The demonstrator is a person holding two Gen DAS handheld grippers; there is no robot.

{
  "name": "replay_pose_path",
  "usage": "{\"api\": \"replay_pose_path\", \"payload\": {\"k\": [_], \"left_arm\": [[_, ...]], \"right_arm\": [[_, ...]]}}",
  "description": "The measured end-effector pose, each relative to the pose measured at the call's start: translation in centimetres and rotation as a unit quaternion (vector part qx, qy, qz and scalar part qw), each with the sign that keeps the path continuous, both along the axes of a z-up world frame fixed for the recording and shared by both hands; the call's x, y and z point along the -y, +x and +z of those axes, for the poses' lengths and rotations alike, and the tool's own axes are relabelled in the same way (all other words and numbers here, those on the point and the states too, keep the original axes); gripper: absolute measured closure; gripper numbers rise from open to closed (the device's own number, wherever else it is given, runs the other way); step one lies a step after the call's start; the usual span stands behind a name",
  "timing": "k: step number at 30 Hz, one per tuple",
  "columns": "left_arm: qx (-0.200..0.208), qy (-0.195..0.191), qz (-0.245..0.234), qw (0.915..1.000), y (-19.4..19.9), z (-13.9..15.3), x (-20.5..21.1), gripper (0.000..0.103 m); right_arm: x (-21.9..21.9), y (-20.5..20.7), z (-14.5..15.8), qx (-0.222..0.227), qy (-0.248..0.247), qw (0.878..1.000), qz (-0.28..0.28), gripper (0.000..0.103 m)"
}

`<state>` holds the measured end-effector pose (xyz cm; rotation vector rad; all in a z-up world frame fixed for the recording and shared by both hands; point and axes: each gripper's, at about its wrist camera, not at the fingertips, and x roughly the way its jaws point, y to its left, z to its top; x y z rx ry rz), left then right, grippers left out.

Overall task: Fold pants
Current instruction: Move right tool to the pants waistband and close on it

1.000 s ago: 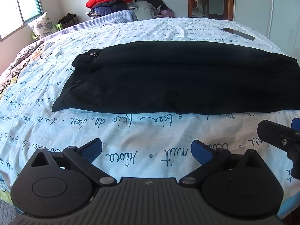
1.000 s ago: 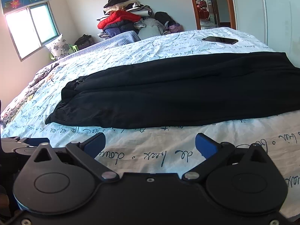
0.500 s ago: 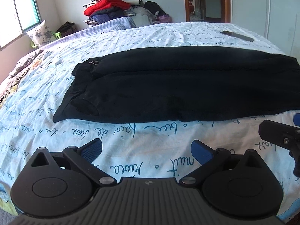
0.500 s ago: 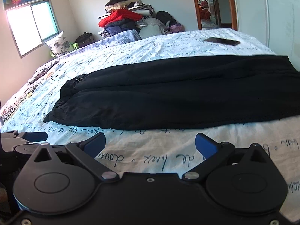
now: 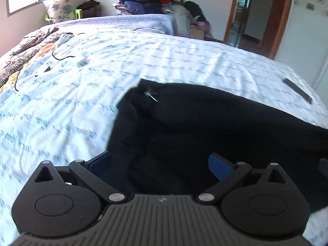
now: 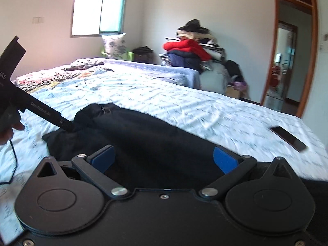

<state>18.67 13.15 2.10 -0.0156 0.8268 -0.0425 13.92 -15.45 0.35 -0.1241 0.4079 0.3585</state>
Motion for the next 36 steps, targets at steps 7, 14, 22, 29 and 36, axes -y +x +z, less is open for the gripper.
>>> {"api": "replay_pose_path", "payload": {"k": [7, 14, 22, 29, 36], "left_arm": [[0.009, 0.078, 0.019, 0.9967, 5.7, 0.3, -2.5, 0.002], [0.033, 0.157, 0.045, 0.9861, 8.4, 0.0, -1.9, 0.001], [0.045, 0.186, 0.033, 0.9811, 10.3, -0.4, -0.1, 0.001], [0.049, 0.215, 0.013, 0.9752, 11.8, -0.9, 0.8, 0.001], [0.027, 0.169, -0.016, 0.9851, 14.2, -1.6, -0.5, 0.001]], "right_arm": [[-3.1, 7.3, -0.3, -0.011, -0.068, 0.997, 0.047, 0.000], [-5.6, 10.6, -1.4, -0.021, -0.108, 0.992, 0.056, 0.000], [-6.4, 12.7, -1.4, -0.017, -0.128, 0.989, 0.066, 0.000], [-6.2, 16.2, -1.3, -0.023, -0.130, 0.988, 0.077, 0.000], [-7.0, 21.4, -2.1, -0.129, -0.062, 0.975, 0.170, 0.005]]}}
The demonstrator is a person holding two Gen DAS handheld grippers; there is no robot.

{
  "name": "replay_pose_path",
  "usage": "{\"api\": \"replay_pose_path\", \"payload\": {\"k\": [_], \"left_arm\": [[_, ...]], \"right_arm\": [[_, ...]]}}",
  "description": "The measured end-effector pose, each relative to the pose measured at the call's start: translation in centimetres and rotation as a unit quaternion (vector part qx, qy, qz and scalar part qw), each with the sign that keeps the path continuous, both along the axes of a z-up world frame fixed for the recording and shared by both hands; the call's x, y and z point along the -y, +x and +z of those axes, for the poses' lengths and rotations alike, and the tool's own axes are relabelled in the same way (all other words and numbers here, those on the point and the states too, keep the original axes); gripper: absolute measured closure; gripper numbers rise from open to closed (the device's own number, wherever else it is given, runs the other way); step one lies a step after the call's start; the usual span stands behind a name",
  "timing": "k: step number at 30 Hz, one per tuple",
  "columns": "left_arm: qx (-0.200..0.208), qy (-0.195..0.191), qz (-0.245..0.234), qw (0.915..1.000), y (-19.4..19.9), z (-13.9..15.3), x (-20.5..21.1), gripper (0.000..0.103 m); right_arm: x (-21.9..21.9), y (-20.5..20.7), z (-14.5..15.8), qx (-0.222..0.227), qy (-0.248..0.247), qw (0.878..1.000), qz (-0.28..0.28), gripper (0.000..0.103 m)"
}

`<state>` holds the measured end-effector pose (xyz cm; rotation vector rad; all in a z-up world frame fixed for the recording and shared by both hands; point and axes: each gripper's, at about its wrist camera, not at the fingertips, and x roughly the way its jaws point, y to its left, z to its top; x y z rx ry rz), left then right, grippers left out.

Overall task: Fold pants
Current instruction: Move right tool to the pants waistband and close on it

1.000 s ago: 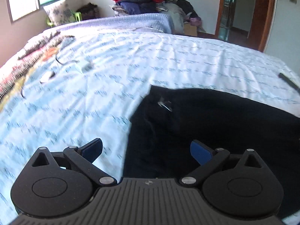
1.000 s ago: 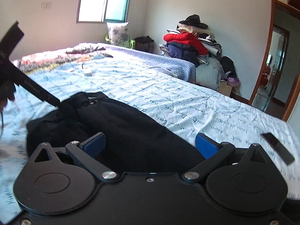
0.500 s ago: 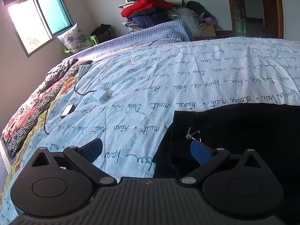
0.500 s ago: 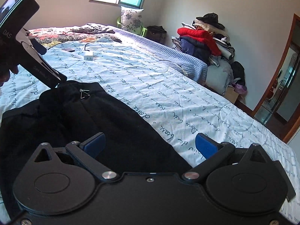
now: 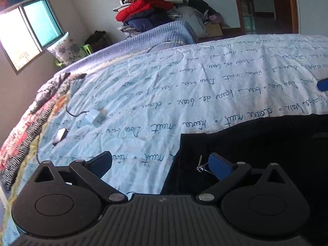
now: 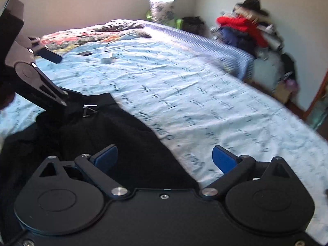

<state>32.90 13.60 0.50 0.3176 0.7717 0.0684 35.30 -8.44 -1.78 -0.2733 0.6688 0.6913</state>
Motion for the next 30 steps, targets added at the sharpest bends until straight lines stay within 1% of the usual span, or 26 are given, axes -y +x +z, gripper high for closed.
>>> {"api": "replay_pose_path", "payload": {"k": [1, 2, 3, 5, 7, 9, 10, 11, 12, 13, 14, 16, 18, 20, 21, 22, 23, 25, 26, 27, 28, 29, 30], "left_arm": [[-0.010, -0.018, -0.004, 0.9998, 0.4, -0.2, -0.5, 0.001], [-0.018, -0.030, -0.007, 0.9994, 0.8, -0.4, -0.9, 0.001], [-0.023, -0.033, -0.007, 0.9992, 1.0, -0.6, -1.1, 0.001], [-0.023, -0.014, -0.006, 0.9996, 1.4, -1.1, -1.3, 0.001], [-0.021, 0.000, -0.017, 0.9996, 1.7, -1.3, -1.4, 0.001], [-0.024, -0.006, -0.032, 0.9992, 2.0, -1.5, -1.8, 0.001], [-0.028, -0.013, -0.039, 0.9988, 2.4, -1.5, -2.2, 0.001], [-0.030, -0.019, -0.044, 0.9984, 2.6, -1.6, -2.5, 0.001], [-0.033, -0.026, -0.049, 0.9979, 3.0, -1.6, -2.8, 0.001], [-0.035, -0.030, -0.054, 0.9974, 3.2, -1.6, -3.1, 0.001], [-0.036, -0.034, -0.058, 0.9971, 3.5, -1.6, -3.5, 0.001], [-0.029, -0.031, -0.064, 0.9971, 3.9, -1.3, -3.9, 0.001], [-0.020, -0.017, -0.070, 0.9972, 4.3, -0.9, -4.0, 0.001], [-0.023, -0.012, -0.058, 0.9979, 4.9, -0.5, -4.1, 0.001], [-0.027, -0.021, -0.048, 0.9982, 5.3, -0.4, -4.3, 0.001], [-0.030, -0.033, -0.040, 0.9982, 5.6, -0.2, -4.5, 0.001], [-0.034, -0.055, -0.031, 0.9974, 5.9, 0.1, -4.7, 0.001], [-0.044, -0.115, -0.012, 0.9923, 6.4, 0.8, -5.2, 0.002], [-0.051, -0.149, -0.005, 0.9876, 6.7, 1.1, -5.5, 0.002], [-0.060, -0.188, 0.002, 0.9803, 7.1, 1.5, -5.7, 0.003], [-0.066, -0.218, 0.008, 0.9738, 7.4, 1.7, -5.8, 0.003], [-0.071, -0.252, 0.014, 0.9649, 7.8, 2.0, -5.9, 0.003], [-0.080, -0.287, 0.017, 0.9545, 8.1, 2.1, -5.8, 0.003]], "right_arm": [[-0.4, 0.8, -0.4, -0.023, 0.004, 1.000, 0.007, 0.009], [-0.9, 1.7, -0.8, -0.046, 0.004, 0.999, 0.010, 0.010], [-1.3, 2.5, -1.3, -0.067, 0.003, 0.998, 0.010, 0.010], [-1.7, 4.1, -2.1, -0.098, 0.007, 0.995, 0.012, 0.025], [-1.9, 5.4, -2.8, -0.128, 0.016, 0.991, 0.022, 0.026], [-2.3, 6.7, -3.5, -0.150, 0.013, 0.988, 0.031, 0.026], [-2.6, 7.1, -3.9, -0.158, 0.007, 0.987, 0.033, 0.028], [-2.9, 7.4, -4.0, -0.163, 0.005, 0.986, 0.038, 0.038], [-3.0, 7.4, -4.0, -0.163, 0.007, 0.986, 0.045, 0.043], [-3.1, 7.3, -3.7, -0.159, 0.008, 0.986, 0.055, 0.058], [-3.2, 6.9, -3.4, -0.148, 0.003, 0.986, 0.071, 0.075], [-3.5, 5.9, -2.7, -0.112, -0.027, 0.990, 0.085, 0.091], [-4.0, 4.8, -2.0, -0.074, -0.055, 0.991, 0.095, 0.093], [-4.8, 3.5, -1.3, -0.007, -0.108, 0.989, 0.103, 0.094], [-5.3, 2.7, -1.0, 0.033, -0.136, 0.985, 0.104, 0.094], [-5.8, 1.9, -0.8, 0.080, -0.170, 0.977, 0.103, 0.094], [-6.2, 1.3, -0.7, 0.125, -0.200, 0.967, 0.100, 0.094], [-6.8, 0.5, -0.8, 0.193, -0.249, 0.944, 0.098, 0.094], [-6.9, 0.0, -0.8, 0.219, -0.261, 0.935, 0.099, 0.095], [-7.1, -0.5, -1.1, 0.247, -0.277, 0.923, 0.099, 0.095], [-7.3, -1.3, -1.4, 0.276, -0.296, 0.909, 0.103, 0.095], [-7.5, -2.0, -1.6, 0.298, -0.309, 0.896, 0.110, 0.095], [-7.5, -2.9, -1.8, 0.313, -0.316, 0.888, 0.117, 0.095]]}}
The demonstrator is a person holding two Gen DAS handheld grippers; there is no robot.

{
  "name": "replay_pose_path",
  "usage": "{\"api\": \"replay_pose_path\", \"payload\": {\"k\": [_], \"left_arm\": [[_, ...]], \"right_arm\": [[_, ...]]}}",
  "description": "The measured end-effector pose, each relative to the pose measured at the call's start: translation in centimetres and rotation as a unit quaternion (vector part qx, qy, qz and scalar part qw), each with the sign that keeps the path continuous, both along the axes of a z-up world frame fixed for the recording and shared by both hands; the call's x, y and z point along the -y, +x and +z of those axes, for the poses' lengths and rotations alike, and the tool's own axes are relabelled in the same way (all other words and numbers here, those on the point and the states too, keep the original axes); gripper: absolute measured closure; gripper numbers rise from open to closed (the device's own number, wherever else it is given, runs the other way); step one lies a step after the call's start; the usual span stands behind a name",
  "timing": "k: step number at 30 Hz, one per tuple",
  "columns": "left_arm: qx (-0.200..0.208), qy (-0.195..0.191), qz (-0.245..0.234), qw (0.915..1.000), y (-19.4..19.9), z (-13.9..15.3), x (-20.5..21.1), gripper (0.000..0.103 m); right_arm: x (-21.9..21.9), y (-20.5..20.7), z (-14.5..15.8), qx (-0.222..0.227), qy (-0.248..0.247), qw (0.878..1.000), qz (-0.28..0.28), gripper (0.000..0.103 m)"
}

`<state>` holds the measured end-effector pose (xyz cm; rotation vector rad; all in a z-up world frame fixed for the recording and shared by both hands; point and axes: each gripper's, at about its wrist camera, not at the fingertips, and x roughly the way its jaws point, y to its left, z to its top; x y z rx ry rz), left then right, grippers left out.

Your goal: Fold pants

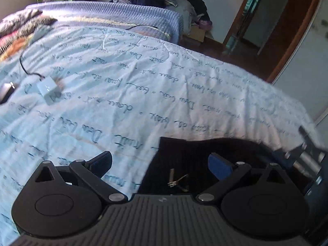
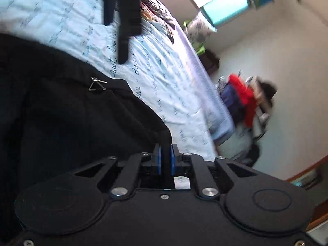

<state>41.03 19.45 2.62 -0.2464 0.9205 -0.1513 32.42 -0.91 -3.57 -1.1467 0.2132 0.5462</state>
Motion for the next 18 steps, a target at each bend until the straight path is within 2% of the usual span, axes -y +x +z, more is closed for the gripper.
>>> {"api": "replay_pose_path", "payload": {"k": [2, 4, 8, 10, 13, 14, 16, 17, 18], "left_arm": [[-0.032, -0.063, 0.002, 0.9975, 0.9, -0.1, 0.4, 0.002], [-0.068, -0.113, 0.000, 0.9912, 1.9, -0.6, 1.1, 0.002], [-0.117, -0.141, 0.008, 0.9831, 3.0, -1.6, 2.2, 0.003], [-0.127, -0.156, 0.008, 0.9795, 3.5, -1.9, 2.5, 0.003], [-0.149, -0.198, 0.004, 0.9689, 4.1, -2.7, 2.8, 0.006], [-0.155, -0.211, 0.005, 0.9650, 4.1, -2.9, 2.9, 0.014], [-0.171, -0.222, 0.022, 0.9597, 4.1, -3.5, 2.9, 0.036], [-0.177, -0.218, 0.034, 0.9592, 3.9, -3.6, 2.8, 0.060], [-0.179, -0.210, 0.041, 0.9604, 3.8, -3.7, 2.7, 0.075]], "right_arm": [[0.1, -1.3, -0.1, 0.021, -0.012, 1.000, 0.014, 0.095], [0.4, -2.4, 0.2, 0.030, -0.017, 0.999, 0.023, 0.095], [0.7, -3.1, 0.9, 0.036, -0.020, 0.999, 0.034, 0.095], [0.7, -3.4, 1.1, 0.038, -0.022, 0.998, 0.039, 0.095], [0.9, -3.7, 1.4, 0.038, -0.011, 0.998, 0.043, 0.095], [1.1, -3.9, 1.4, 0.038, -0.008, 0.998, 0.043, 0.095], [1.3, -4.5, 1.0, 0.038, -0.002, 0.998, 0.045, 0.095], [1.4, -4.6, 0.9, 0.037, -0.001, 0.998, 0.045, 0.095], [1.5, -4.7, 0.9, 0.037, -0.001, 0.998, 0.045, 0.095]]}}
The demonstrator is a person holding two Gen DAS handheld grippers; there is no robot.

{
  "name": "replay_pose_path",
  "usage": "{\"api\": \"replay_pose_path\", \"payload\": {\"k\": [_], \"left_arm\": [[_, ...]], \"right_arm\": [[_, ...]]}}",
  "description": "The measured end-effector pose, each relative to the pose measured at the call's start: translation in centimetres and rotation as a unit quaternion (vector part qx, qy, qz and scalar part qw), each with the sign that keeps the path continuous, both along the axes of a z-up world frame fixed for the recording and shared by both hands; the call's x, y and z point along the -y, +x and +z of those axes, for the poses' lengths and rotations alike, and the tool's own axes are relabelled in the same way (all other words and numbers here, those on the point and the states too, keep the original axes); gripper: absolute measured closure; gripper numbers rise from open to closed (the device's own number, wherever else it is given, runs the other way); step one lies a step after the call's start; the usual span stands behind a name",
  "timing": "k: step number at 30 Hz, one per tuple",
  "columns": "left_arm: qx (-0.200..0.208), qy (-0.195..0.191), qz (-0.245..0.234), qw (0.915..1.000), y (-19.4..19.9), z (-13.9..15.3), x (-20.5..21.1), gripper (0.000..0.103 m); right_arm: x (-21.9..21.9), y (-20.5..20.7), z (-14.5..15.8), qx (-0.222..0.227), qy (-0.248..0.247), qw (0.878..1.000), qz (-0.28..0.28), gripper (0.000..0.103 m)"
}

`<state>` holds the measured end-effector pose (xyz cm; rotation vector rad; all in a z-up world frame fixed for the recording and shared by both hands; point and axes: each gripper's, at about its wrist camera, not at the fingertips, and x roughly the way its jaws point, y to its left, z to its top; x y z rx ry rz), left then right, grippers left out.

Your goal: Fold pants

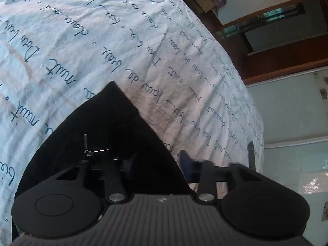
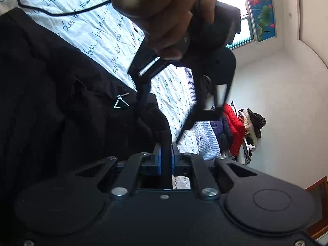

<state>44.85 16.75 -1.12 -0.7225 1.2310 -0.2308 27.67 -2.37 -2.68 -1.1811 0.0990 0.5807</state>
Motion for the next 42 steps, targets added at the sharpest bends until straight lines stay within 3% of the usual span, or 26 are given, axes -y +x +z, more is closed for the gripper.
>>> {"api": "replay_pose_path", "payload": {"k": [2, 4, 7, 11, 13, 15, 19, 25, 27, 33, 38, 42], "left_arm": [[0.010, -0.001, 0.003, 0.9999, -0.3, 0.1, -0.3, 0.098], [0.031, 0.010, 0.011, 0.9994, -0.9, 0.7, -0.6, 0.099], [0.098, 0.068, 0.004, 0.9928, -1.8, 2.5, 0.5, 0.099], [0.177, 0.149, -0.022, 0.9727, -5.0, 4.5, 2.2, 0.100], [0.220, 0.181, -0.041, 0.9575, -7.9, 5.4, 2.4, 0.099], [0.239, 0.193, -0.052, 0.9501, -10.6, 5.7, 2.2, 0.100], [0.238, 0.180, -0.053, 0.9531, -15.7, 5.3, 1.2, 0.100], [0.241, 0.201, -0.042, 0.9485, -24.5, 3.1, 0.3, 0.100], [0.225, 0.194, -0.031, 0.9545, -26.6, 1.9, -0.2, 0.100], [0.160, 0.150, 0.011, 0.9757, -29.4, -2.1, -2.5, 0.099], [0.162, 0.164, 0.001, 0.9730, -29.8, -2.3, -2.4, 0.099], [0.144, 0.160, -0.010, 0.9765, -30.2, -1.6, -2.3, 0.076]], "right_arm": [[0.1, 0.1, -0.1, -0.002, 0.002, 1.000, -0.002, 0.095], [-0.2, 0.9, 0.0, 0.002, 0.004, 1.000, -0.014, 0.095], [-0.9, 3.0, 0.8, -0.004, 0.030, 0.999, -0.046, 0.095], [-0.8, 3.3, 2.8, -0.035, 0.094, 0.993, -0.060, 0.095], [-0.5, 1.9, 2.8, -0.032, 0.097, 0.994, -0.044, 0.095], [-0.1, 0.0, 2.4, -0.035, 0.094, 0.995, -0.025, 0.095], [0.1, -4.3, 1.6, -0.057, 0.095, 0.994, 0.004, 0.095], [-0.4, -9.4, 0.2, -0.105, 0.095, 0.989, 0.036, 0.095], [-0.7, -10.5, -0.6, -0.124, 0.091, 0.987, 0.043, 0.095], [-1.9, -12.2, -3.2, -0.163, 0.075, 0.983, 0.050, 0.095], [-2.8, -11.2, -3.8, -0.158, 0.062, 0.985, 0.043, 0.094], [-2.2, -11.4, -3.4, -0.161, 0.067, 0.984, 0.025, 0.090]]}}
